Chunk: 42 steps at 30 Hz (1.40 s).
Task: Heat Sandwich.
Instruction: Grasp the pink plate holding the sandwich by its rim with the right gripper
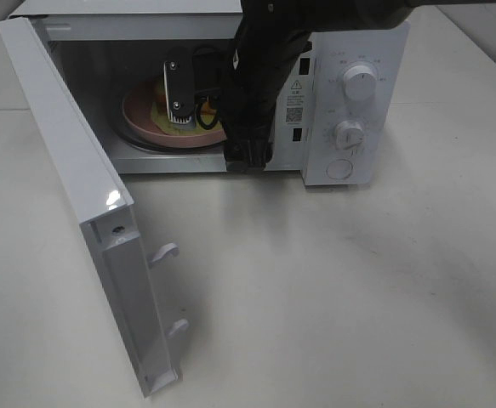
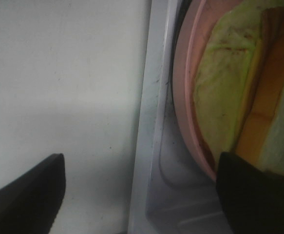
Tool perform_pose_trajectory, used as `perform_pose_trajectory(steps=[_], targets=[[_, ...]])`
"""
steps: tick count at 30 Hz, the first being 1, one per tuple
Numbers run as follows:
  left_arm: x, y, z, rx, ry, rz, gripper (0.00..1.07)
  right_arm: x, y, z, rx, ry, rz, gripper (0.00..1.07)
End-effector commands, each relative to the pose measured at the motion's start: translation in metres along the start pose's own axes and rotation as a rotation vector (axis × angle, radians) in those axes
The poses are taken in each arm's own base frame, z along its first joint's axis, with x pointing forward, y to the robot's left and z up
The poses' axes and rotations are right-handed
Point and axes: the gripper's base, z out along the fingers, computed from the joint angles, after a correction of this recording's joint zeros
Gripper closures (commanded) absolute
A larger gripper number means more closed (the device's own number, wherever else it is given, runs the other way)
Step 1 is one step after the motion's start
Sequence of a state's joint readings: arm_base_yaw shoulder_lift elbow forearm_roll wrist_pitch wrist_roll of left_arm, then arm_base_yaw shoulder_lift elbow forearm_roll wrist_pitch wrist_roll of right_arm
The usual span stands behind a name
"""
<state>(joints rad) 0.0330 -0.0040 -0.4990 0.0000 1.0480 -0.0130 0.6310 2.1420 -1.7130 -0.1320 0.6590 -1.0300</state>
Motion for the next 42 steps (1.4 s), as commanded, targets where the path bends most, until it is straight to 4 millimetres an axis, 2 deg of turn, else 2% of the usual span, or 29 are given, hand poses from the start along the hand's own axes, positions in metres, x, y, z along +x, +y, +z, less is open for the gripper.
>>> perform_pose_trajectory(steps=[1, 16, 27, 28, 31, 32, 33, 36, 42], targets=[[0.002, 0.0, -0.003, -0.002, -0.034, 0.0, 0.09, -0.007, -0.006, 0.016, 0.019, -0.026, 0.021, 0.27], [0.002, 0.0, -0.003, -0.002, -0.034, 0.0, 0.09, -0.013, -0.025, 0.054, 0.045, -0.032, 0.064, 0.3], [0.002, 0.0, -0.003, -0.002, -0.034, 0.0, 0.09, -0.011, -0.023, 0.069, 0.011, -0.01, 0.082, 0.35], [0.002, 0.0, -0.003, -0.002, -0.034, 0.0, 0.09, -0.008, -0.024, 0.069, 0.009, -0.005, 0.089, 0.37], [0.002, 0.0, -0.003, -0.002, -0.034, 0.0, 0.09, -0.006, -0.024, 0.07, 0.01, 0.0, 0.088, 0.6], [0.002, 0.0, -0.003, -0.002, -0.034, 0.0, 0.09, -0.006, -0.024, 0.07, 0.01, 0.0, 0.088, 0.6], [0.002, 0.0, -0.003, -0.002, -0.034, 0.0, 0.09, -0.005, -0.024, 0.07, 0.006, 0.007, 0.083, 0.8], [0.002, 0.0, -0.003, -0.002, -0.034, 0.0, 0.09, -0.005, -0.023, 0.07, 0.0, 0.01, 0.084, 1.06], [0.002, 0.0, -0.003, -0.002, -0.034, 0.0, 0.09, -0.004, -0.022, 0.069, -0.015, 0.019, 0.083, 1.07]])
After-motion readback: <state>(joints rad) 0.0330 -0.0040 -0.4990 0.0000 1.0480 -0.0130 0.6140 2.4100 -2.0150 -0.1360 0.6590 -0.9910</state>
